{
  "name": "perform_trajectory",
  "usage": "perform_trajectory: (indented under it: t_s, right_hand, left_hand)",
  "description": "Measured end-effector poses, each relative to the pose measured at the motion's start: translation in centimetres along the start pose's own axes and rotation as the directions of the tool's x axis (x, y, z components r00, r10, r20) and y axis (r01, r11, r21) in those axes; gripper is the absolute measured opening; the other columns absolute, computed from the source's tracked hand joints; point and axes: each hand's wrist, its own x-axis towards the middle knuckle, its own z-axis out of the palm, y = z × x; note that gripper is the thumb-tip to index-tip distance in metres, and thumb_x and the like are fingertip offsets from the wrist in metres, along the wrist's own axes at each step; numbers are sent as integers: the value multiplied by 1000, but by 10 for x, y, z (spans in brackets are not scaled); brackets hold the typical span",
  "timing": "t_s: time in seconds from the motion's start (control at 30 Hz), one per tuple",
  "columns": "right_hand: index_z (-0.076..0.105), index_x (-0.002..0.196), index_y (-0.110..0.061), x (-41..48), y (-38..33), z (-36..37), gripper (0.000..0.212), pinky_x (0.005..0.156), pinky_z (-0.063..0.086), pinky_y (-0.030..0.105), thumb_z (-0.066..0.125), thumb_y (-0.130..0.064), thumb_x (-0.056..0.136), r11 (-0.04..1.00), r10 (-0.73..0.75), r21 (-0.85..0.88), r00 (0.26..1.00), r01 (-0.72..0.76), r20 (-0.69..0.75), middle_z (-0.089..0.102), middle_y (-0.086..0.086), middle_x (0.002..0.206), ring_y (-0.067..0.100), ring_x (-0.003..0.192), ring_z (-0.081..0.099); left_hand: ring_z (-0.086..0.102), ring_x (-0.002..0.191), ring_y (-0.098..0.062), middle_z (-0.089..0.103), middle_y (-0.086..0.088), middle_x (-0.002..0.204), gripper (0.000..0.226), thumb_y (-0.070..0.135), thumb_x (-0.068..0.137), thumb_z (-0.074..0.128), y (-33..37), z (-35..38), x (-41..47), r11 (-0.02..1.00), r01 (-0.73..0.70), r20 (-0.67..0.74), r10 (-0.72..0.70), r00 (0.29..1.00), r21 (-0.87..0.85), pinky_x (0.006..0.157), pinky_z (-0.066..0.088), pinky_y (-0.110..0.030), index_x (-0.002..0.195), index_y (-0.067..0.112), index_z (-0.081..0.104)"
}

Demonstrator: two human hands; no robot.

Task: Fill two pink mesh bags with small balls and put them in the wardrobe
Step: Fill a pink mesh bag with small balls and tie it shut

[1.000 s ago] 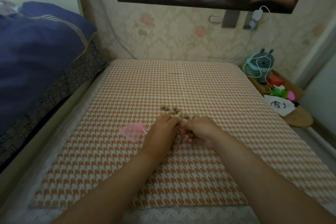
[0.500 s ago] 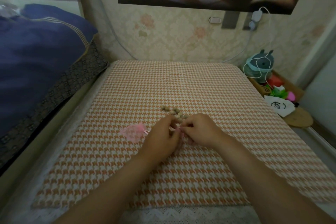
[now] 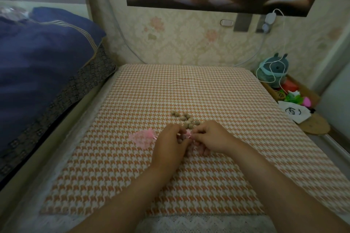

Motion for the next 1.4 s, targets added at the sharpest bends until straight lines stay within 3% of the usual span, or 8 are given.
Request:
perform_trajectory:
  t_s: [0.17,0.27,0.37,0.53,0.77,1.07,1.3,1.4]
  right_hand:
    - [75,94,-4,0,-2,1,21,48,56,29,57,-14,101,997,10,74,1000,-11,22,66,4,64,19,49,65]
    - [74,100,0,-2,-5,0,20,49,56,28,58,-11,100,995,9,101,999,-12,35,68,7,67,16,49,66]
    - [75,96,-1,-2,-5,-1,15,55,59,32,64,-10,97,992,29,121,999,-30,14,71,9,72,17,53,69]
    - [76,79,-8,-4,-7,4,11,67,63,42,74,-11,89,983,93,167,993,-80,-76,75,12,72,28,65,74]
    - [73,81,0,-5,-3,2,16,51,58,30,68,-11,93,958,204,211,978,-193,-35,72,15,72,22,54,70]
    - [72,81,-4,6,0,2,17,56,60,37,63,-9,94,956,179,263,970,-132,-165,73,19,75,29,60,74]
    - [69,85,-5,4,-3,2,15,61,63,45,62,-10,96,964,163,240,965,-112,-204,75,15,86,34,66,75]
    - [68,83,-8,2,-4,1,15,63,63,45,61,-10,96,961,153,257,966,-97,-209,75,12,89,31,66,75]
  left_hand:
    - [58,80,-9,64,6,84,2,21,83,74,-3,-3,0,989,-126,8,125,992,73,73,50,-29,85,20,75]
    - [61,79,-11,67,6,83,3,21,85,72,-5,-2,-1,993,-112,-20,113,993,40,73,53,-34,86,20,75]
    - [61,80,-11,64,8,82,2,20,85,71,-6,-1,-4,998,-49,-56,47,997,-32,71,55,-34,83,19,71]
    - [55,75,-8,58,5,74,17,13,84,69,-1,0,-8,994,94,-109,-100,989,-62,65,45,-23,69,16,60]
    - [54,72,-13,57,5,73,19,19,87,63,7,0,-13,975,222,-147,-220,964,-2,64,44,-31,69,17,55]
    - [58,69,-13,64,1,70,16,15,85,65,17,-7,6,866,429,-75,-460,885,-258,58,42,-24,70,10,61]
    - [54,65,-16,59,-2,64,18,12,81,62,12,-15,13,842,467,-19,-490,872,-269,58,41,-29,64,13,55]
    - [61,69,-24,60,-2,63,18,19,77,61,9,-15,15,841,465,19,-479,878,-278,66,56,-42,60,19,53]
